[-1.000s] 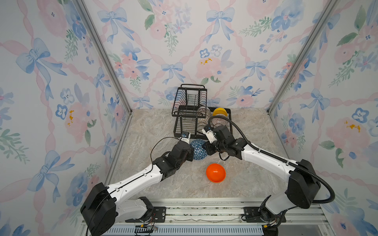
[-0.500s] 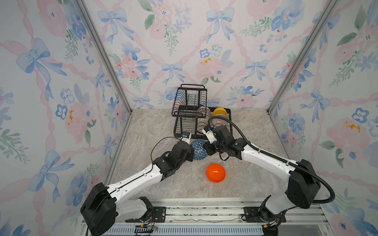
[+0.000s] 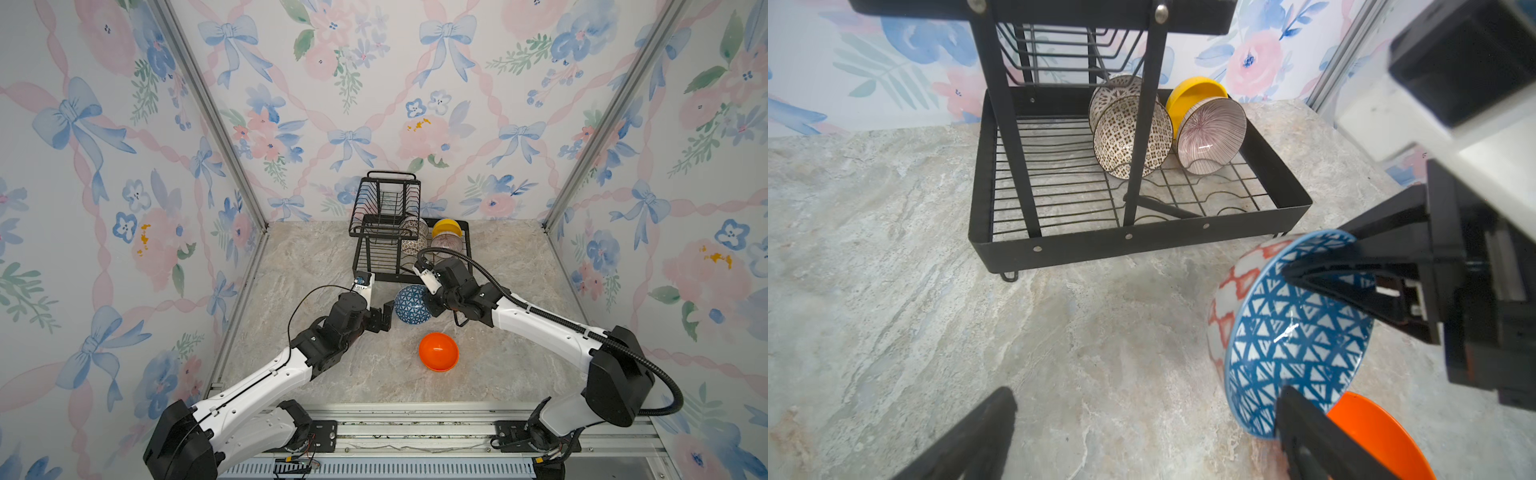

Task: Load the bowls into the dish rack
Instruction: 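Carry the blue triangle-patterned bowl toward the rack with the right gripper while left gripper withdraws, then lower the blue bowl into the rack's lower tier beside the brown-patterned bowls with right gripper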

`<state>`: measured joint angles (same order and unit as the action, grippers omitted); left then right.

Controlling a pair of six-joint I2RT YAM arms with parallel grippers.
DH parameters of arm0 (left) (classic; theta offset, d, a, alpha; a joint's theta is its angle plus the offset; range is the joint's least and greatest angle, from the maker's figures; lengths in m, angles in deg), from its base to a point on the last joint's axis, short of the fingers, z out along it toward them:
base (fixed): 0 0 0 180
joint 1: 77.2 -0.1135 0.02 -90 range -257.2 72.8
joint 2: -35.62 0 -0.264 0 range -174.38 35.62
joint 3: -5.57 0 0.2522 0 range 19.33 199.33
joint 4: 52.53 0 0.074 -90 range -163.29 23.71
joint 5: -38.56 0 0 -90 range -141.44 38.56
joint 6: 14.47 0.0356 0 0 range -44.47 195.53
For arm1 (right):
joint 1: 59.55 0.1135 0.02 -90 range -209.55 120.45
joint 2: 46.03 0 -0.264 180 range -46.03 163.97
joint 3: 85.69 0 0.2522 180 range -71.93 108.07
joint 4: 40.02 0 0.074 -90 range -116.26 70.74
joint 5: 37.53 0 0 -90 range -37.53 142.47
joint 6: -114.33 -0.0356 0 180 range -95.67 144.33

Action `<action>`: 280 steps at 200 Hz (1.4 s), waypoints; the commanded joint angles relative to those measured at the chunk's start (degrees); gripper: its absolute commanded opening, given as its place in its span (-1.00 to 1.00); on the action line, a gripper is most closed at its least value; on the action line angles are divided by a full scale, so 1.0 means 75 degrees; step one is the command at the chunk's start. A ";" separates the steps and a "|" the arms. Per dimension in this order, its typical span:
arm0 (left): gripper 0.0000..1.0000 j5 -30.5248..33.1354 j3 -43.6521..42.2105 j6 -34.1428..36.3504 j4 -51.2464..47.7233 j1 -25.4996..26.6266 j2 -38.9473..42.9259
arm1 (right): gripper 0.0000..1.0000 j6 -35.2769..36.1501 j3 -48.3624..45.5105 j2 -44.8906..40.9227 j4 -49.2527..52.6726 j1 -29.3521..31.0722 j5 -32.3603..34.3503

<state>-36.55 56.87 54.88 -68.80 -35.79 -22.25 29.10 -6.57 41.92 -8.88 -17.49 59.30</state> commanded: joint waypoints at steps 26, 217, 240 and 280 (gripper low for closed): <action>0.96 -0.0420 -0.0410 -0.0324 -0.0194 -0.0213 0.0401 | -1.00 0.1451 -0.0294 -0.0404 -0.1205 -0.0027 0.1149; 0.96 -0.0766 -0.0526 -0.0317 -0.0194 -0.0457 0.0362 | -1.00 0.6330 -0.1049 0.1023 -0.6284 -0.0216 0.3729; 0.96 -0.0757 -0.0564 -0.0319 -0.0193 -0.0459 0.0367 | -1.00 0.6531 -0.1113 0.1130 -0.6739 -0.0357 0.3730; 0.96 -0.0786 -0.0596 -0.0305 -0.0194 -0.0505 0.0380 | -1.00 0.7740 -0.1537 0.1473 -0.8557 -0.0471 0.3573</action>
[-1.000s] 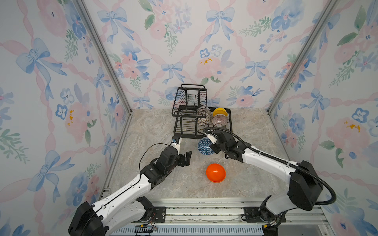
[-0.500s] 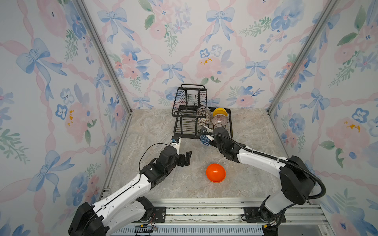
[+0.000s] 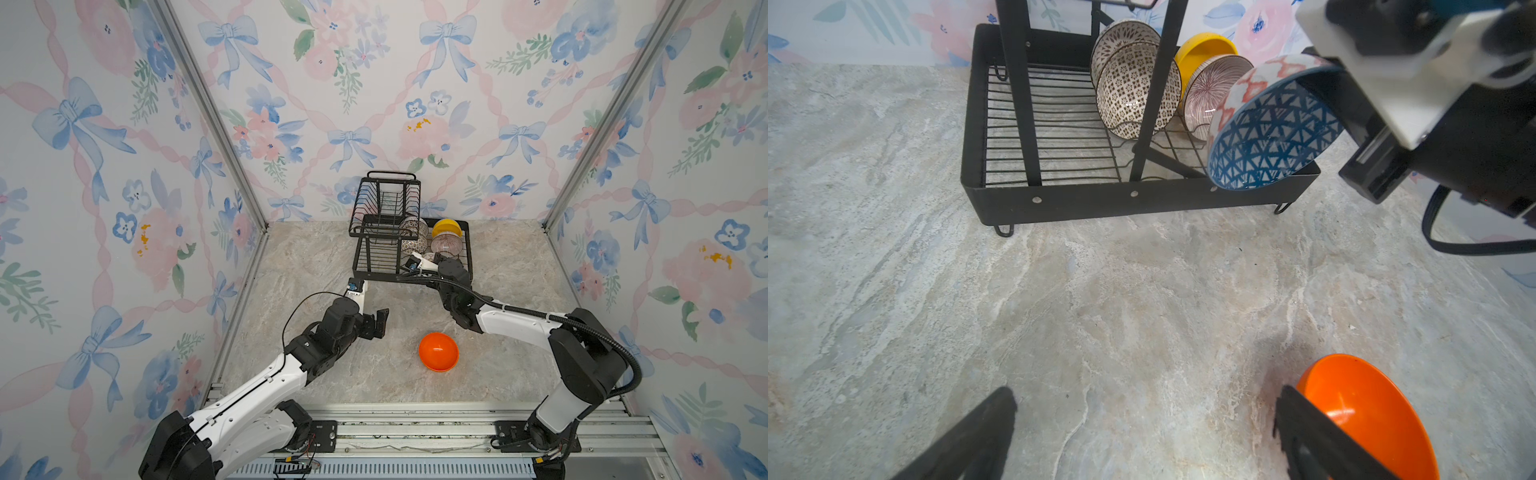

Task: Load the bowls into the dish rack
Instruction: 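Lower the blue bowl into the rack's lower tier beside the brown-patterned bowls with right gripper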

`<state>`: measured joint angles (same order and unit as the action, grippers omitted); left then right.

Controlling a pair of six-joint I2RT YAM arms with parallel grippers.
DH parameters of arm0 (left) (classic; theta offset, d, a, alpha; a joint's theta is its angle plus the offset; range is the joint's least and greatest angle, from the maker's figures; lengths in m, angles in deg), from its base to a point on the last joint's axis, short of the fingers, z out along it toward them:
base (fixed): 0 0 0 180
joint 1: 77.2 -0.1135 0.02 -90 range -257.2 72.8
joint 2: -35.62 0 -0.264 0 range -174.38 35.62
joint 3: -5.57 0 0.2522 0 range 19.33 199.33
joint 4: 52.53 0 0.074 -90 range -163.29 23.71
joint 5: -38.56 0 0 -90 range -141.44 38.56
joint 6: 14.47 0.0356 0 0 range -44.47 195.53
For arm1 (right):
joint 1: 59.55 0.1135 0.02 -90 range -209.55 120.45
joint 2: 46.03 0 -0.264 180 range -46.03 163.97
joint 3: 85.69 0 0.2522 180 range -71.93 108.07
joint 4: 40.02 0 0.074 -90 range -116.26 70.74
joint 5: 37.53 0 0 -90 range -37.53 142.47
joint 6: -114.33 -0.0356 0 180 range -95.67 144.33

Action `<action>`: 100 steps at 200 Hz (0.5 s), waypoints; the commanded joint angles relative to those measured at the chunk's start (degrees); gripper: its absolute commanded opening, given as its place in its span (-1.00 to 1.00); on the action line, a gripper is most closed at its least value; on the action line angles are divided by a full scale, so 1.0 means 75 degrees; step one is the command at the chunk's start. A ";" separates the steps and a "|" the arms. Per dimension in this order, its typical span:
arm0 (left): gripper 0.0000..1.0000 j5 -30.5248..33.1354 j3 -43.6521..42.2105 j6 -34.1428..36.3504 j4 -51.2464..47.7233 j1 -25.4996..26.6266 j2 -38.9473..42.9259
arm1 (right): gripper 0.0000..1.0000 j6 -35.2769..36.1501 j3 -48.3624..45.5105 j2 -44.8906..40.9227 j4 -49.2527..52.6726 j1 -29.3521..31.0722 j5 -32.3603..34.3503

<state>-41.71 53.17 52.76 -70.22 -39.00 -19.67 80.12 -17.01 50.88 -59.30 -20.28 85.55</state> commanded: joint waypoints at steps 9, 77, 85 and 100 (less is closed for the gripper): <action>0.96 -0.0120 -0.0106 -0.0016 -0.0004 -0.0088 0.0037 | -1.00 0.1175 -0.0090 0.0468 -0.2107 -0.0131 0.0181; 0.96 -0.0135 -0.0180 -0.0026 -0.0016 -0.0133 0.0106 | -1.00 0.1304 0.0329 0.1048 -0.2568 -0.0512 0.0360; 0.96 -0.0138 -0.0200 -0.0033 -0.0016 -0.0136 0.0106 | -1.00 0.1304 0.0365 0.1071 -0.2524 -0.0556 0.0336; 0.96 -0.0150 -0.0195 -0.0033 -0.0009 -0.0154 0.0084 | -1.00 0.1304 0.0414 0.1126 -0.2540 -0.0640 0.0315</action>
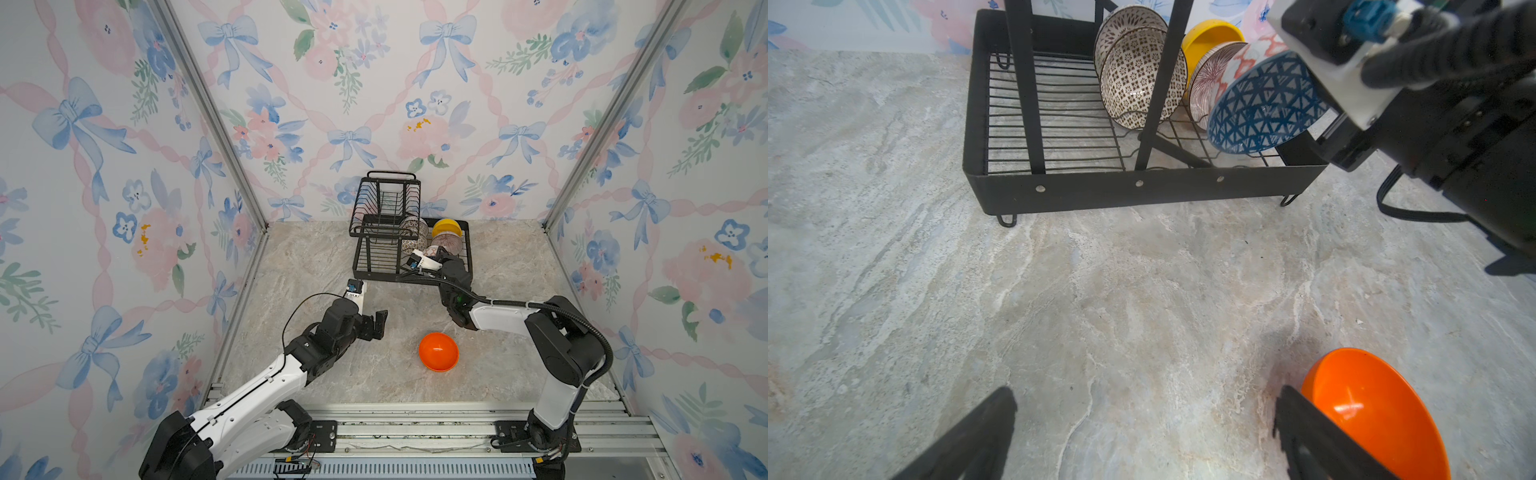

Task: Load the bowls into the dish rack
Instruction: 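Lower the blue bowl into the rack's lower tier beside the brown-patterned bowls with right gripper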

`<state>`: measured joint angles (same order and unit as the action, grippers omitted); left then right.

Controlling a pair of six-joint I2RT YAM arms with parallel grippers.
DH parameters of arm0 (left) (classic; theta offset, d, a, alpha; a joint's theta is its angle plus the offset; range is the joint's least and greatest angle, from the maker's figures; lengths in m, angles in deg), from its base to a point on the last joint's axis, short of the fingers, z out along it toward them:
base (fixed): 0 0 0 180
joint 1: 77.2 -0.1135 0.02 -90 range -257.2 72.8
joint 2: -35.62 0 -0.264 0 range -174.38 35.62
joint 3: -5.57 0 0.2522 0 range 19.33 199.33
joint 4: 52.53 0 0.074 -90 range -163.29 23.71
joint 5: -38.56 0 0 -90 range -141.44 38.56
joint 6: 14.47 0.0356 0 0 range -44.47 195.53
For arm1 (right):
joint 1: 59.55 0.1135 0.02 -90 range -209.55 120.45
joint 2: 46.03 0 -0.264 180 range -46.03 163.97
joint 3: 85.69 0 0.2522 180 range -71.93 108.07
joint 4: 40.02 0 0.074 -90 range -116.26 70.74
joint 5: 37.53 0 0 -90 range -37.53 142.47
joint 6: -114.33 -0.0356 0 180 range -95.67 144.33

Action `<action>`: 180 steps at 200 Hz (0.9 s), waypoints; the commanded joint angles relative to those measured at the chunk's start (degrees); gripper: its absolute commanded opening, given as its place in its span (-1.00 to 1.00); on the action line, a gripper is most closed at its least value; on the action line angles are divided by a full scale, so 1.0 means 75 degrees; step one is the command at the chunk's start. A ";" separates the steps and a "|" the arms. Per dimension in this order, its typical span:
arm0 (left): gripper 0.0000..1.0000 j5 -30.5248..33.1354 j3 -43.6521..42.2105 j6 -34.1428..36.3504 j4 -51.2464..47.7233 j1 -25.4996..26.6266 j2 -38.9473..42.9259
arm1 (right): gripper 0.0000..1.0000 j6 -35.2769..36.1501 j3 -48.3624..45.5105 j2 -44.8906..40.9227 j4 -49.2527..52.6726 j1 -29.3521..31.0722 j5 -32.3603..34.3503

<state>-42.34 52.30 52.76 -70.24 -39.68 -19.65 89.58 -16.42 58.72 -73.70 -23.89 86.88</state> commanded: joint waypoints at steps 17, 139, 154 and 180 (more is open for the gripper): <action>0.96 -0.0077 -0.0083 -0.0035 -0.0009 -0.0080 0.0045 | -1.00 -0.0006 0.0432 0.0139 -0.0569 -0.0245 0.0063; 0.96 -0.0077 -0.0114 -0.0033 -0.0110 -0.0112 0.0185 | -1.00 -0.0367 0.1609 0.1035 0.0223 -0.0512 -0.0111; 0.96 -0.0062 -0.0108 -0.0031 -0.0121 -0.0114 0.0196 | -1.00 -0.0466 0.1746 0.1113 0.0327 -0.0523 -0.0152; 0.96 -0.0065 -0.0114 -0.0034 -0.0136 -0.0115 0.0197 | -1.00 -0.0658 0.1889 0.1216 0.0442 -0.0481 -0.0272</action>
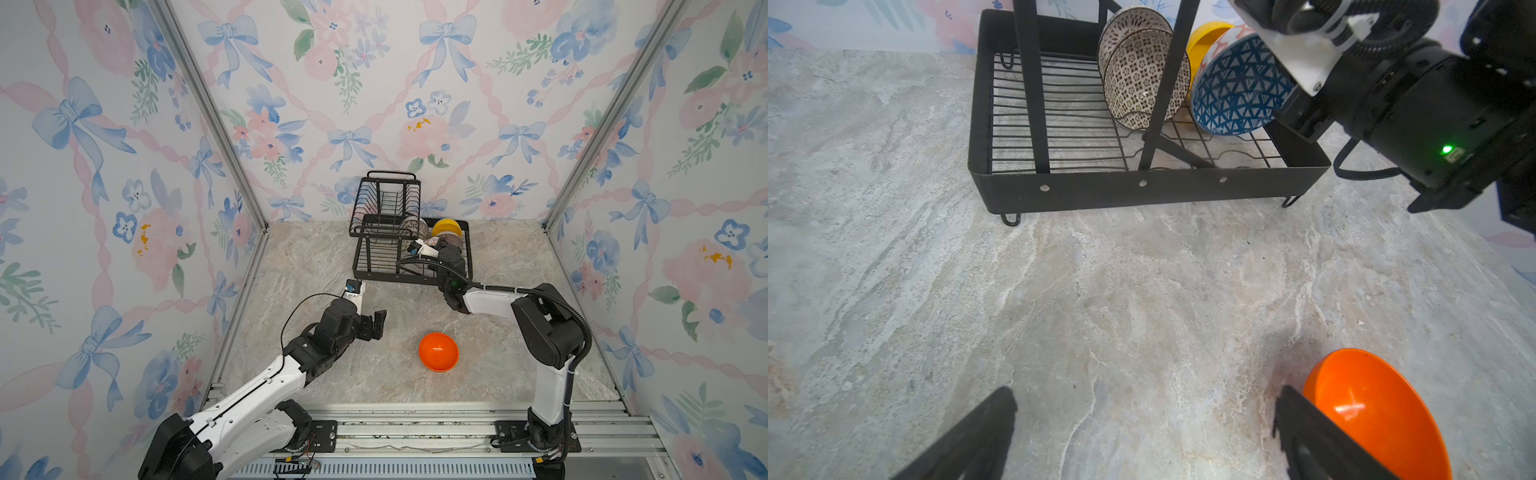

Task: Load the bowls into the dish rack
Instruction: 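Lower the blue bowl into the rack's lower tier beside the brown-patterned bowls with right gripper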

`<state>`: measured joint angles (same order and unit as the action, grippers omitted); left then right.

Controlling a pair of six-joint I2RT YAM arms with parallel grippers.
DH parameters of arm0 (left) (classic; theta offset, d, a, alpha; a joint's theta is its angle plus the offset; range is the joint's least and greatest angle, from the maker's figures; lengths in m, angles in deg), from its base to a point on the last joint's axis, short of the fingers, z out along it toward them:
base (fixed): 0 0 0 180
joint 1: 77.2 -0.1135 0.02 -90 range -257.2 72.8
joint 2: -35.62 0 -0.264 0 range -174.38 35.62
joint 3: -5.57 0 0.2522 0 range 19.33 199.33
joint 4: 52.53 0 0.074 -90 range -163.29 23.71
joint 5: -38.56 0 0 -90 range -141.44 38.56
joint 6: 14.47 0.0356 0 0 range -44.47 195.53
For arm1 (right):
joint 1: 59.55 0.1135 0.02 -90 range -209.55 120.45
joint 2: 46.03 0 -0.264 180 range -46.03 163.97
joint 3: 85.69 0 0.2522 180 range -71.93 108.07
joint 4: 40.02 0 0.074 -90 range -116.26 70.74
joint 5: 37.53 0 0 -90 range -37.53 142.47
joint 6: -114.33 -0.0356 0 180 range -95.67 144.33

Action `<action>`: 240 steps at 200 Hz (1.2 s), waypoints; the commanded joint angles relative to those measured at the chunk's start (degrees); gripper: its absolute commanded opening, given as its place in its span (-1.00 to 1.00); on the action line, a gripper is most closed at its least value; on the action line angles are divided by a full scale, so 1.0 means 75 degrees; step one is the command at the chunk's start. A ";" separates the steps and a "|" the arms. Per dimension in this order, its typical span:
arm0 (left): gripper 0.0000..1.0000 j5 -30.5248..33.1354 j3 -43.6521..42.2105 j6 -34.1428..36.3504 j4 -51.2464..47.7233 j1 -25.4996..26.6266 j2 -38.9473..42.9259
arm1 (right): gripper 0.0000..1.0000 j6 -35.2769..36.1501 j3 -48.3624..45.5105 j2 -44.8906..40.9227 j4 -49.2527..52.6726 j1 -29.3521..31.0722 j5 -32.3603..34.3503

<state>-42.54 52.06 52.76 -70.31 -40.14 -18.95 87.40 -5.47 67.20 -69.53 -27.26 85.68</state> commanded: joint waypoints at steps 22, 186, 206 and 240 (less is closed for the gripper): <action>0.96 -0.0057 -0.0064 -0.0046 -0.0132 -0.0054 0.0070 | -1.00 -0.0448 0.0528 0.0227 -0.0119 0.0002 -0.0128; 0.96 -0.0168 0.0115 -0.0019 -0.0133 -0.0059 -0.0181 | -1.00 -0.1344 0.0868 0.0897 -0.0489 0.0052 -0.1003; 0.96 -0.0156 0.0111 -0.0023 -0.0132 -0.0066 -0.0178 | -1.00 -0.1367 0.0857 0.0969 -0.0667 0.0042 -0.1147; 0.96 -0.0179 0.0081 -0.0050 -0.0130 -0.0066 -0.0224 | -1.00 -0.1469 0.0919 0.1110 -0.0850 0.0045 -0.1426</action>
<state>-43.00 52.06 52.76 -70.68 -40.18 -20.02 78.30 -1.36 74.35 -69.97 -27.15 77.00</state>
